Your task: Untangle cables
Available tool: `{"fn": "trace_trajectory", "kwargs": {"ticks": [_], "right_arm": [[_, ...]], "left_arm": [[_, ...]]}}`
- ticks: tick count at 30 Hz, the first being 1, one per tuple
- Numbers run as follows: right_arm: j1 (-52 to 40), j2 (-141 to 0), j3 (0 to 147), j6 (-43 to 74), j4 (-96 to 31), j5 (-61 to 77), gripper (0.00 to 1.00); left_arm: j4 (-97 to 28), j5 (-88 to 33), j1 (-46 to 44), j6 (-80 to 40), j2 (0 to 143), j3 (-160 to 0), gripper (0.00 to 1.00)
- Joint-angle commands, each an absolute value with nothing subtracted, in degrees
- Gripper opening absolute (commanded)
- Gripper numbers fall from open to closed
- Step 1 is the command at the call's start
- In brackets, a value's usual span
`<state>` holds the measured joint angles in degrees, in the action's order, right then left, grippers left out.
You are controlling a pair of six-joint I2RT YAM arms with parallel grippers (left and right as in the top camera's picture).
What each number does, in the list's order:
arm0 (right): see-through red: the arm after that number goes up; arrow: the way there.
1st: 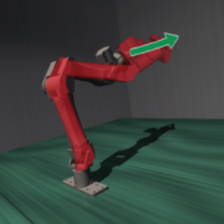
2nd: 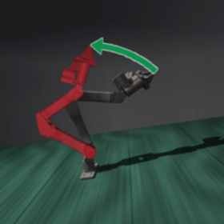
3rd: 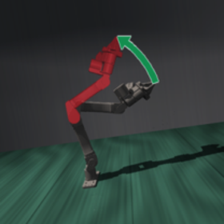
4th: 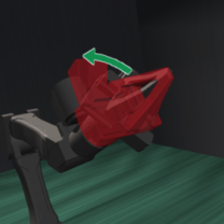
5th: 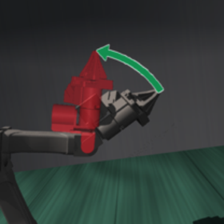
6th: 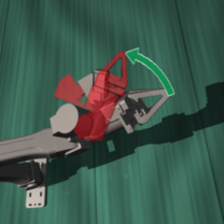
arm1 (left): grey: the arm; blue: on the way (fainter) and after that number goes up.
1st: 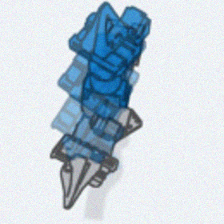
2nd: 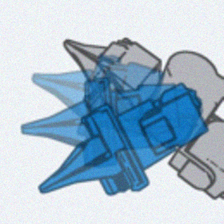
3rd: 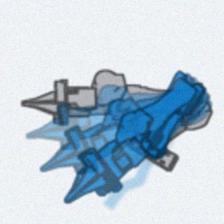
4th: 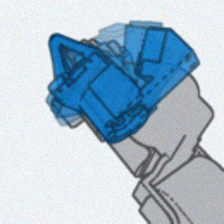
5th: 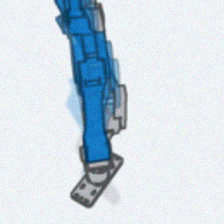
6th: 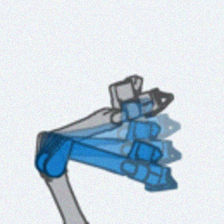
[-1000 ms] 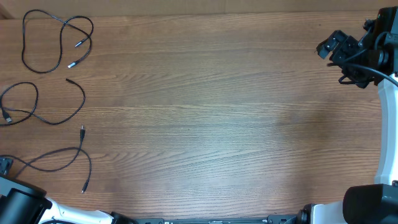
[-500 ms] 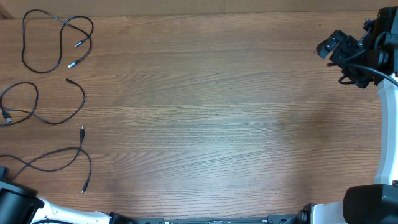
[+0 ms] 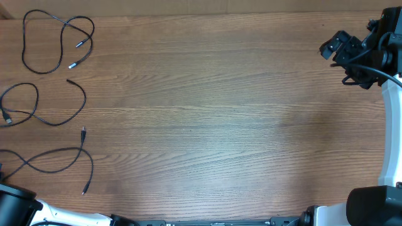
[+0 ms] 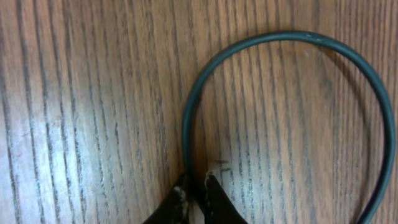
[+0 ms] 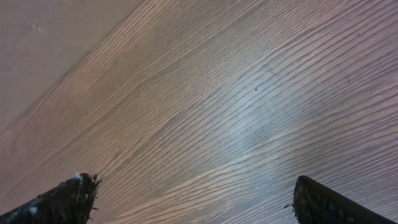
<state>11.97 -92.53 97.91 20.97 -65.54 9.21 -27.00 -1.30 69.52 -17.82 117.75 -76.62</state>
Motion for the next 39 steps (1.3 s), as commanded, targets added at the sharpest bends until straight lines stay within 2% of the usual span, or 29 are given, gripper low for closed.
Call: {"fn": "trace_trajectory", "kwargs": {"ticks": [1, 6, 11, 13, 18, 19, 20, 22, 24, 29, 31, 34, 39], "right_arm": [[11.92, -92.42, 98.70, 21.23, -65.23, 9.45, 1.00], [11.92, -92.42, 98.70, 21.23, -65.23, 9.45, 1.00], [11.92, -92.42, 98.70, 21.23, -65.23, 9.45, 1.00], [11.92, -92.42, 98.70, 21.23, -65.23, 9.45, 1.00], [11.92, -92.42, 98.70, 21.23, -65.23, 9.45, 1.00], [11.92, -92.42, 98.70, 21.21, -65.23, 9.45, 1.00], [11.92, -92.42, 98.70, 21.23, -65.23, 9.45, 1.00], [11.92, -92.42, 98.70, 21.23, -65.23, 9.45, 1.00], [11.92, -92.42, 98.70, 21.23, -65.23, 9.45, 1.00], [11.92, -92.42, 98.70, 21.23, -65.23, 9.45, 1.00], [11.92, -92.42, 98.70, 21.21, -65.23, 9.45, 1.00], [11.92, -92.42, 98.70, 21.23, -65.23, 9.45, 1.00], [11.92, -92.42, 98.70, 21.23, -65.23, 9.45, 1.00]], "left_arm": [[-26.22, -3.03, 69.56, -17.76, 118.78, -77.25, 0.08], [-24.08, -4.84, 69.49, -15.53, 118.78, -77.32, 0.06], [-23.86, -5.67, 69.25, -13.87, 118.72, -77.84, 0.15], [-25.02, -6.63, 69.23, -13.91, 118.56, -78.67, 0.40], [-30.33, -10.24, 69.23, -14.35, 117.47, -83.53, 0.47], [-32.16, -11.14, 69.25, -14.37, 117.12, -84.90, 0.58], [-34.72, -12.53, 69.25, -14.37, 116.75, -86.83, 0.75], [-39.29, -16.64, 69.23, -14.37, 116.25, -90.48, 0.83], [-43.59, -23.16, 69.19, -14.37, 115.94, -94.08, 0.99], [-48.84, -50.24, 67.24, -16.56, 115.33, -99.57, 1.00], [-48.93, -54.57, 64.47, -18.22, 114.19, -99.57, 1.00], [-50.04, -50.63, 55.86, -16.84, 110.65, -99.57, 1.00], [-52.58, -35.75, 40.75, -13.96, 106.08, -99.57, 1.00]]}}
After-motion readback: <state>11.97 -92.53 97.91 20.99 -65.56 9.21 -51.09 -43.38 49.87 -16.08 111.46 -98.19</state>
